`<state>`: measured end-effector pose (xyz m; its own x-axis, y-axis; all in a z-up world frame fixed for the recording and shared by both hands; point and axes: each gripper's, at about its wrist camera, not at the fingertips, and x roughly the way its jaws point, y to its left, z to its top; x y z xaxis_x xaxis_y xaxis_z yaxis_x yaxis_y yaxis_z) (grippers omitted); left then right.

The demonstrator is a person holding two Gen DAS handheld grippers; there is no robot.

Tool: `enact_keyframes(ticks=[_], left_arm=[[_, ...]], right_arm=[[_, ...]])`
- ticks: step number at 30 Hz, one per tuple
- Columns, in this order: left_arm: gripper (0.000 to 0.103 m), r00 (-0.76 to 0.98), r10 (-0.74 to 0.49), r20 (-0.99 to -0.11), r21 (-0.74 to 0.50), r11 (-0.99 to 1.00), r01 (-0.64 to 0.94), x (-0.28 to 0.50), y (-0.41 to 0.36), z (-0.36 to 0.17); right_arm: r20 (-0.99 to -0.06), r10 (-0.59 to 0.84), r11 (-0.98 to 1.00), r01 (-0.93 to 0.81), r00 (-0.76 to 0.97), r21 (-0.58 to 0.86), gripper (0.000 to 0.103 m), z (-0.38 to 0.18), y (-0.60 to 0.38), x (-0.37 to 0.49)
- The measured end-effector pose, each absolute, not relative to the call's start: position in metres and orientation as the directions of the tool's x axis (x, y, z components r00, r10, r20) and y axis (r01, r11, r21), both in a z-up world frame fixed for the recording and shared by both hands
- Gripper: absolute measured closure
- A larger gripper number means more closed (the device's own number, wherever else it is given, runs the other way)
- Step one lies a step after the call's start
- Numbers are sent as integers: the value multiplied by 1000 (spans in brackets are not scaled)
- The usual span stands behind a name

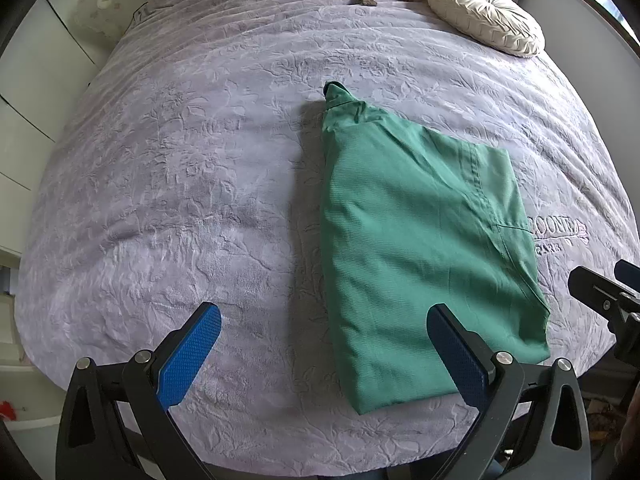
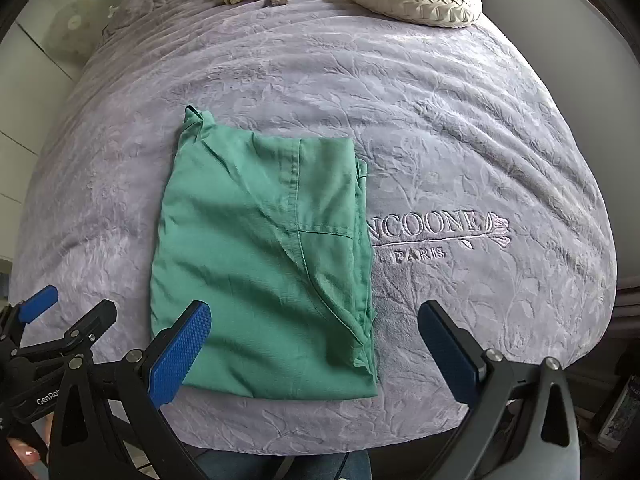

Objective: Fold large clothes

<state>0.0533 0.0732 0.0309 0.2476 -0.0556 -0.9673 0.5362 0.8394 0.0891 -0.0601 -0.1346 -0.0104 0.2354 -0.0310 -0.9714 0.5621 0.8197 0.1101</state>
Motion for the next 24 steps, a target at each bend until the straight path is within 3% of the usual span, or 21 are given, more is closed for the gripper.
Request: enact_keyframes(ticks=[24], left_arm=[[0,249,-55,-967,90,839,537,52,73,31]], right_arm=[[-972,-33,819,563,234,108,0,-10,-133,-61]])
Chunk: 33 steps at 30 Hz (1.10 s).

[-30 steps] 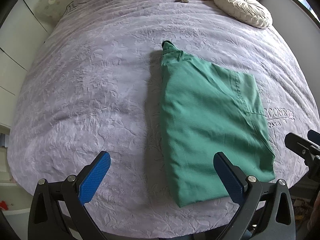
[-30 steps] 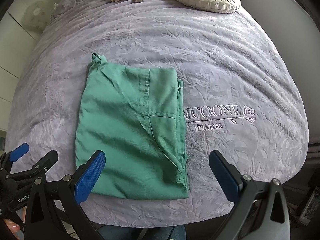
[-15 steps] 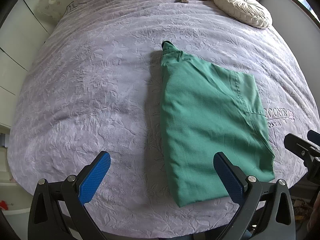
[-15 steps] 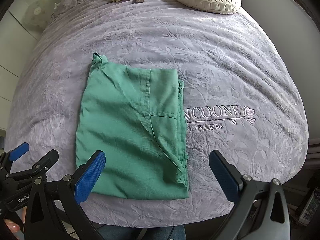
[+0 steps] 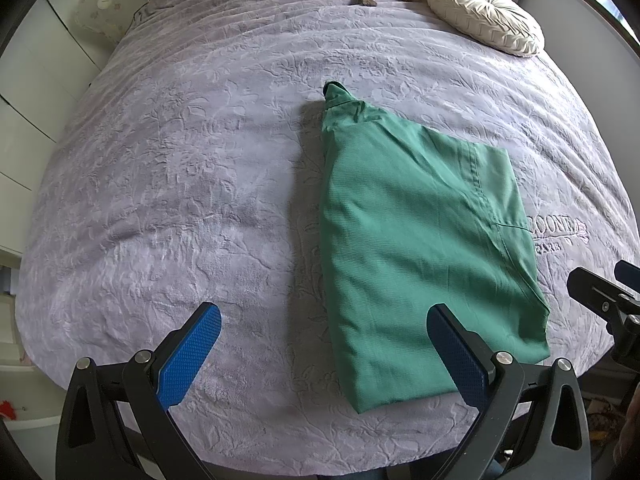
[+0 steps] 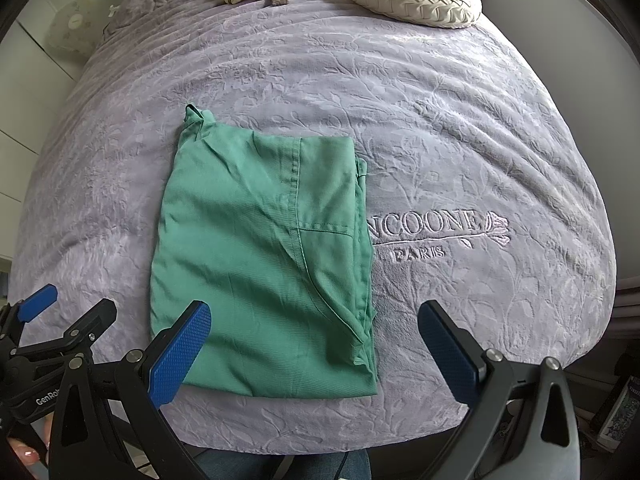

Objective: Fold large clothes

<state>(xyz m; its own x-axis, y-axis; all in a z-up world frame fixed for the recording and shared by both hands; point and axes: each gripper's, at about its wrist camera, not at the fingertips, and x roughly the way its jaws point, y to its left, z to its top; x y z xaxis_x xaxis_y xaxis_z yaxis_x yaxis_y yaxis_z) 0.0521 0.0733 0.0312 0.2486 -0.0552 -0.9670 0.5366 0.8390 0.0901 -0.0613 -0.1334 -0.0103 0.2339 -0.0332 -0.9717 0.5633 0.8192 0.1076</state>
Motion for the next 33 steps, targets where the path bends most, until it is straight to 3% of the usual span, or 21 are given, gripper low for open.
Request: enact_keyframes(ticks=[33], left_arm=[[0,250,-51,-967,93,841,533,50,72,32]], right_arm=[[-972,-32,818,565,231,107,0,-11,-133,-62]])
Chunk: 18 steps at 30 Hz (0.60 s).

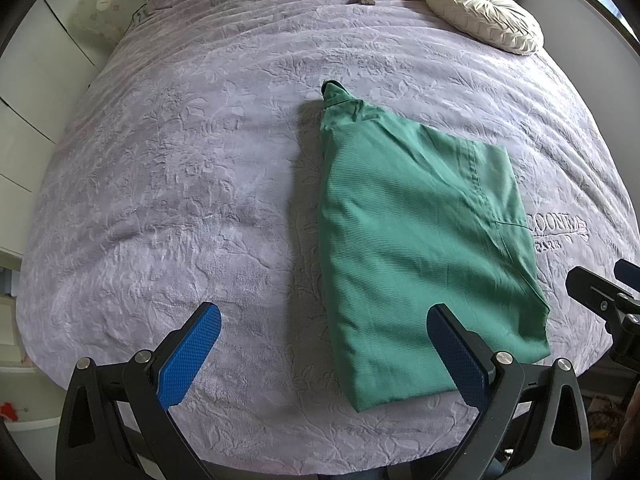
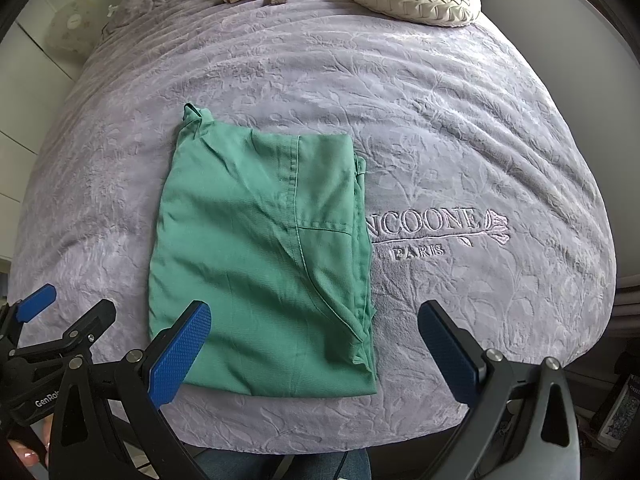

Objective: Fold large clothes

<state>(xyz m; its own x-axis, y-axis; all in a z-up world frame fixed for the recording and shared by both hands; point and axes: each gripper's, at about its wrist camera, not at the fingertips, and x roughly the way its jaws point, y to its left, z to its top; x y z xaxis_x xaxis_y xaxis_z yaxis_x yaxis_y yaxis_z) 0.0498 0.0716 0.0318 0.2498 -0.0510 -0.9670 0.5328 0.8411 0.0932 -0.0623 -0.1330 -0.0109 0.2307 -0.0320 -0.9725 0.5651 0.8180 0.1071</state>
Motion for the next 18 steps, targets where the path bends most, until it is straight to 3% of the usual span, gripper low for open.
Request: enact_keyframes(ticks=[18], left_arm=[[0,247,-49,-968,97,833,544,49,70,32]], right_arm=[[-973,-32,818,566,227,105,0,-11,-132,-61]])
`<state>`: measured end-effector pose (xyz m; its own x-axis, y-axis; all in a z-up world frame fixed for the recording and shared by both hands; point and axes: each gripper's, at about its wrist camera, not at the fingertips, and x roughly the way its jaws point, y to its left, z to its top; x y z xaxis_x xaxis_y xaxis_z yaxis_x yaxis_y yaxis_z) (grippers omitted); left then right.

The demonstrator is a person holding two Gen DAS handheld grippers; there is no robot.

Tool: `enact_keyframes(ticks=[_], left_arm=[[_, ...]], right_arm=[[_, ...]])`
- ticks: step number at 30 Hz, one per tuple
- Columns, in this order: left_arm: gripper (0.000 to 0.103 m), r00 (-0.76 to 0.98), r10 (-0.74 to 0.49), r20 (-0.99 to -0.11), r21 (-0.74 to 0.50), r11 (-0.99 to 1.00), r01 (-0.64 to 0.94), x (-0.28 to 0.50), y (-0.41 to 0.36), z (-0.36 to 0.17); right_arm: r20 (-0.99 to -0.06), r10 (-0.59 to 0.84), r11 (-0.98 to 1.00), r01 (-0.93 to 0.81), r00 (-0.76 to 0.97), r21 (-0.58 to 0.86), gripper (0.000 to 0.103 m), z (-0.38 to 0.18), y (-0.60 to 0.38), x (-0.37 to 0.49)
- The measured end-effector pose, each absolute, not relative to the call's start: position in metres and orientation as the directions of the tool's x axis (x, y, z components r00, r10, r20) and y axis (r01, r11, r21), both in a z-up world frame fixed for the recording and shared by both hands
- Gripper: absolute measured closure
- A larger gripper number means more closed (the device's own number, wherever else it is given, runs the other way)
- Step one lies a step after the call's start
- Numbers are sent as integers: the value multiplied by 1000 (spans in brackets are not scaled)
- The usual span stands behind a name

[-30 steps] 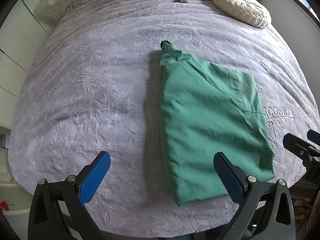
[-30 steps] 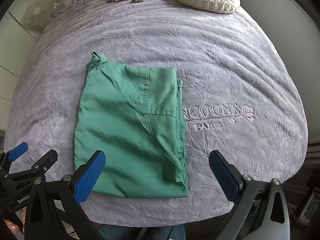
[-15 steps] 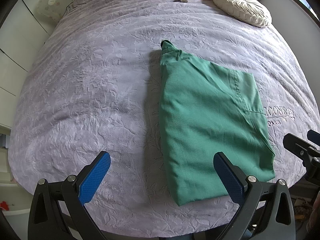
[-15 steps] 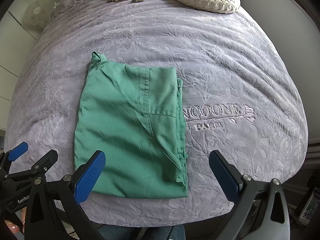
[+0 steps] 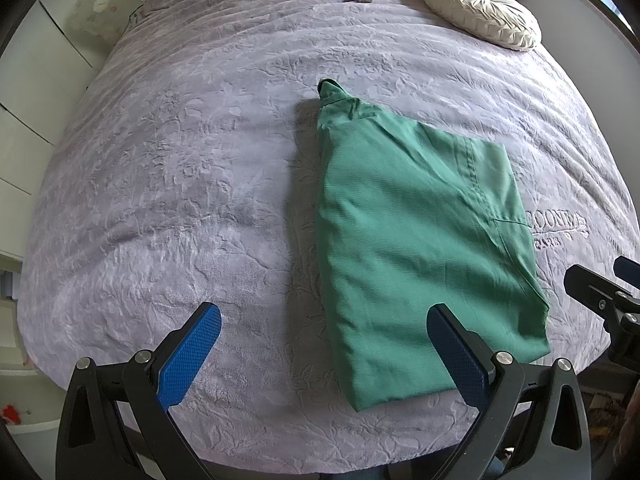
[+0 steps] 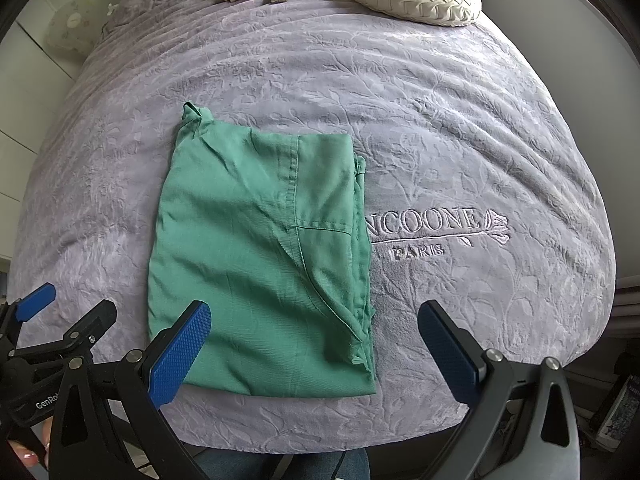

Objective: Fold large clothes

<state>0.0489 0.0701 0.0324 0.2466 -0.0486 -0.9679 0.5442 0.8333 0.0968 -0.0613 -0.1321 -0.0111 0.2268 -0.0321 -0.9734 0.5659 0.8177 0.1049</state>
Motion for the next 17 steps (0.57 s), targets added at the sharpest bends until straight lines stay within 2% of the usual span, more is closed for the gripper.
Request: enact_keyframes(ticks=[17], left_arm=[[0,264,-51,-963,107,827,552,53,71,33]], right_arm=[[-976,-30,824,557,218,99,0,-13,-134,-58]])
